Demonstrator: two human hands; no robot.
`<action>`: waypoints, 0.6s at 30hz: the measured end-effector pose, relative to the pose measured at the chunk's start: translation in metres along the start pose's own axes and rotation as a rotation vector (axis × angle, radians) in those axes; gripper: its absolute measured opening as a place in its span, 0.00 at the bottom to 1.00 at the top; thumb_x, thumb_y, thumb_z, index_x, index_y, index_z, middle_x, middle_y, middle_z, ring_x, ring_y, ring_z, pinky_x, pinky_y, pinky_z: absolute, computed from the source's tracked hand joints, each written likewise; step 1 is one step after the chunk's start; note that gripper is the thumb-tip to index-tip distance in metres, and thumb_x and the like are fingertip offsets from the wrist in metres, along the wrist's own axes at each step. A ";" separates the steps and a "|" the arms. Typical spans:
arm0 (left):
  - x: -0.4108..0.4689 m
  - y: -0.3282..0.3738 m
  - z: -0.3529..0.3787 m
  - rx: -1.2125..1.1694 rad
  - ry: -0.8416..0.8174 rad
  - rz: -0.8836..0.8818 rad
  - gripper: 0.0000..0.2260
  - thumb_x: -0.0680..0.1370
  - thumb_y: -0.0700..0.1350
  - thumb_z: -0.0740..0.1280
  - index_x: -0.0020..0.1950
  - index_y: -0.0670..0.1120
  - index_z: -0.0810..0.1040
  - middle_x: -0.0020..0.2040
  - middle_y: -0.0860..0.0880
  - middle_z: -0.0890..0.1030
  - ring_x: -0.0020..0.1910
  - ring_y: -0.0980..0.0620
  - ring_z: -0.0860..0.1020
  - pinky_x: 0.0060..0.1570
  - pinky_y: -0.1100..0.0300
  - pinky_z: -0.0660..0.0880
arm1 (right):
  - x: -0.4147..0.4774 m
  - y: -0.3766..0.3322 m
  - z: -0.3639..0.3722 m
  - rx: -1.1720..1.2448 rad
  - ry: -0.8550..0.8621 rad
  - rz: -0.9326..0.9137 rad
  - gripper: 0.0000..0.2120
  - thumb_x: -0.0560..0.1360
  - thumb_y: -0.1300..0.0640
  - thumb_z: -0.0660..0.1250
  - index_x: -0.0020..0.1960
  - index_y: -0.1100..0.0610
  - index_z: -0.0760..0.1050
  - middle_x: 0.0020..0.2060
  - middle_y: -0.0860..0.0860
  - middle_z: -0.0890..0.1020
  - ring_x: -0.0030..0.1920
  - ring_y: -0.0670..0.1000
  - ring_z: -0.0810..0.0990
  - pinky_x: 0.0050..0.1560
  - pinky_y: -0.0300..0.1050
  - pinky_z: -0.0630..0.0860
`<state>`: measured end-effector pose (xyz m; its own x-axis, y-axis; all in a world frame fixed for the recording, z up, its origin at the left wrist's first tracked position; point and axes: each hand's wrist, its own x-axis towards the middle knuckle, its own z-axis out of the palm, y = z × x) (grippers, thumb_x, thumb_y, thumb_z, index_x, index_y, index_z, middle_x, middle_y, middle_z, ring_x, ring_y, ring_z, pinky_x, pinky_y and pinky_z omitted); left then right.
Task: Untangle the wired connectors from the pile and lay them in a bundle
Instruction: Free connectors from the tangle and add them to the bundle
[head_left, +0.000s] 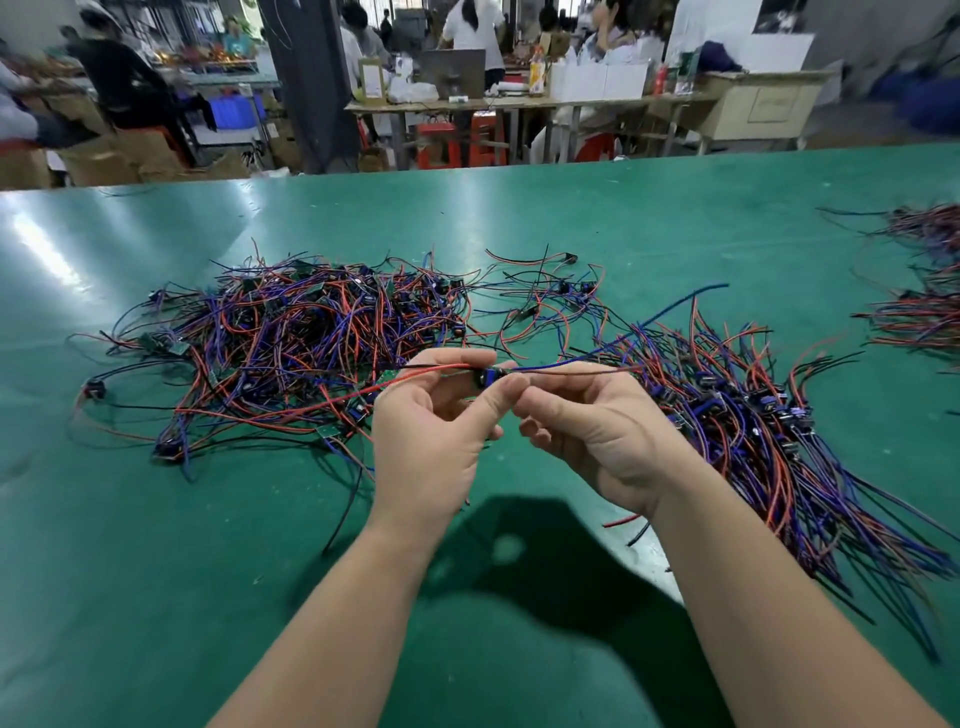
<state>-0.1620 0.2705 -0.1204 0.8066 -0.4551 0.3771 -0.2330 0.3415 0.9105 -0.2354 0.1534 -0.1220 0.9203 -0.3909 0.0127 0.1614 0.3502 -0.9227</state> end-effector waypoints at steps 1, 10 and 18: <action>0.000 -0.001 0.000 -0.005 0.013 0.023 0.12 0.64 0.46 0.75 0.44 0.46 0.78 0.36 0.52 0.85 0.30 0.57 0.79 0.30 0.66 0.76 | 0.000 0.001 0.003 0.023 0.007 0.009 0.08 0.59 0.60 0.72 0.39 0.60 0.82 0.30 0.52 0.83 0.27 0.46 0.79 0.30 0.33 0.73; -0.004 -0.008 -0.003 0.297 -0.073 0.173 0.13 0.65 0.48 0.78 0.46 0.54 0.81 0.42 0.58 0.84 0.36 0.61 0.79 0.39 0.66 0.75 | 0.003 0.001 0.009 0.084 0.172 -0.022 0.05 0.62 0.56 0.72 0.35 0.58 0.80 0.31 0.51 0.82 0.31 0.45 0.77 0.33 0.35 0.71; 0.004 -0.003 -0.012 0.137 -0.426 -0.128 0.25 0.64 0.33 0.56 0.45 0.55 0.86 0.44 0.55 0.86 0.44 0.56 0.84 0.38 0.65 0.78 | 0.004 -0.011 -0.002 0.090 0.325 0.033 0.07 0.64 0.62 0.73 0.36 0.58 0.74 0.24 0.49 0.77 0.23 0.42 0.72 0.23 0.30 0.70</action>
<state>-0.1522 0.2776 -0.1233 0.5450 -0.7937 0.2702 -0.2390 0.1618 0.9574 -0.2348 0.1461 -0.1123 0.7663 -0.6238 -0.1540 0.1774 0.4358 -0.8824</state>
